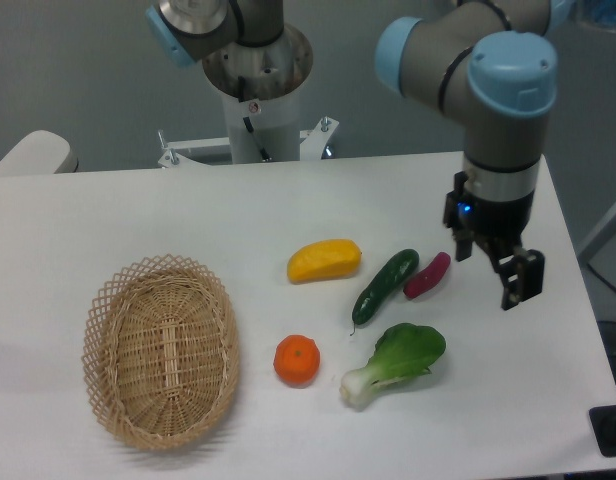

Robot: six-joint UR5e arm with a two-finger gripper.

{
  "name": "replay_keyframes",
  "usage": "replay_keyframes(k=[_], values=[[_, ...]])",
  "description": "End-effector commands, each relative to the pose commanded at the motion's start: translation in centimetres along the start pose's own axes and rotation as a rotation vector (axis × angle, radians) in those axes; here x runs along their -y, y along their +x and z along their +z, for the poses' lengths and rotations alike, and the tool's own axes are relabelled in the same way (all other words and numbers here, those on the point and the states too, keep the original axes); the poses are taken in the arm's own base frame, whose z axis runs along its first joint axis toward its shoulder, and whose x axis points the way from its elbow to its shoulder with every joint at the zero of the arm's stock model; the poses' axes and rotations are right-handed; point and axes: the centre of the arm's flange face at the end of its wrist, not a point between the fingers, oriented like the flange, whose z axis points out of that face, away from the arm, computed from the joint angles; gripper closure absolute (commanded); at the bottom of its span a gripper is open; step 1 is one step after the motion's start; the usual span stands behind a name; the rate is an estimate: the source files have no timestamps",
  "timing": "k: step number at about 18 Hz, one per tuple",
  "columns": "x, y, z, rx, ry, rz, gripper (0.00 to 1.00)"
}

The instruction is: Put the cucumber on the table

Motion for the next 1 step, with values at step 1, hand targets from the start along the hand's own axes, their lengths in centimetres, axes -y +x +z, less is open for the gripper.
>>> replay_keyframes(k=[1], values=[[0.0,0.0,0.0,0.0,0.0,0.002,0.0]])
